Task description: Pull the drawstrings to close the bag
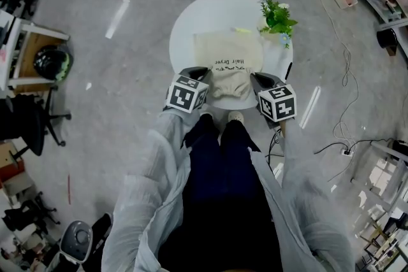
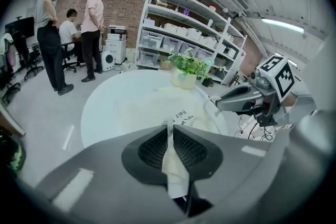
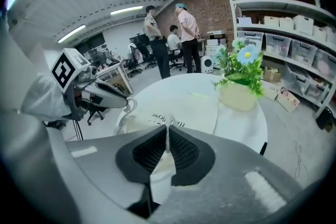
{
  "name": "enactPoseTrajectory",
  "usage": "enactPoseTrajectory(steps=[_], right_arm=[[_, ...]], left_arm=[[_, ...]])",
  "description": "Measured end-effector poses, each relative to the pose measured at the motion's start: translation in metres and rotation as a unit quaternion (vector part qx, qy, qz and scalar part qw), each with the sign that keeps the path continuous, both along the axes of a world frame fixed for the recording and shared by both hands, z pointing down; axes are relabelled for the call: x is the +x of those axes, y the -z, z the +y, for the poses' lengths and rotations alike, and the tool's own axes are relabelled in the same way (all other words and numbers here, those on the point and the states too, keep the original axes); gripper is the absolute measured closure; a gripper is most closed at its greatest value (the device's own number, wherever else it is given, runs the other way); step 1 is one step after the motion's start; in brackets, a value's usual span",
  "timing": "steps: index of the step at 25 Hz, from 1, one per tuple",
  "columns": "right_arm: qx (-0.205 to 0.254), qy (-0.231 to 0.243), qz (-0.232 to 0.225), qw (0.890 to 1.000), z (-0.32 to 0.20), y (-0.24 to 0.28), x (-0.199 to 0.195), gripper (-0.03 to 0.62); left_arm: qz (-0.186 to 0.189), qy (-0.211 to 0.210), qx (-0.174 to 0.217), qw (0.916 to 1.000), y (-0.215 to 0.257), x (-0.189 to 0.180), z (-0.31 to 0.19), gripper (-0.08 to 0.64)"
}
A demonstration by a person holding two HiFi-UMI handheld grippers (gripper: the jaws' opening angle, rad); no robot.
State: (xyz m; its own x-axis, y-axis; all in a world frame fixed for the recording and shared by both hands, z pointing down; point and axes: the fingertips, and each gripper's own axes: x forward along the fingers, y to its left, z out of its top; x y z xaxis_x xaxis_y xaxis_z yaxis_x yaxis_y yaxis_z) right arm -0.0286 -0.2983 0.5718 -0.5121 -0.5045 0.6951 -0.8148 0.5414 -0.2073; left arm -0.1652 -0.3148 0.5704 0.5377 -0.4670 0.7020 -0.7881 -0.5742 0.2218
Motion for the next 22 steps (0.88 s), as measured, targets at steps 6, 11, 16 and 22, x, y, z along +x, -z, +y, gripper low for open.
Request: enactPoseTrajectory(steps=[6, 11, 16, 22], right_arm=[[-0.023, 0.016, -0.013, 1.0, 0.003, -0.013, -0.012, 0.243], [-0.028, -0.001, -0.036, 0.999, 0.003, -0.012, -0.004, 0.225], [-0.02, -0.01, -0.064, 0.998, 0.007, 0.001, 0.005, 0.225], [-0.012, -0.032, -0.141, 0.989, 0.014, 0.04, 0.01, 0.279]], left_arm=[[0.0, -0.019, -0.014, 0.9997, -0.011, 0.005, 0.009, 0.235], [0.002, -0.012, -0.041, 0.9991, -0.018, -0.002, 0.018, 0.184], [0.047, 0.035, -0.044, 0.9973, -0.007, -0.011, 0.017, 0.186], [0.094, 0.071, -0.019, 0.9929, 0.03, -0.019, 0.021, 0.207]])
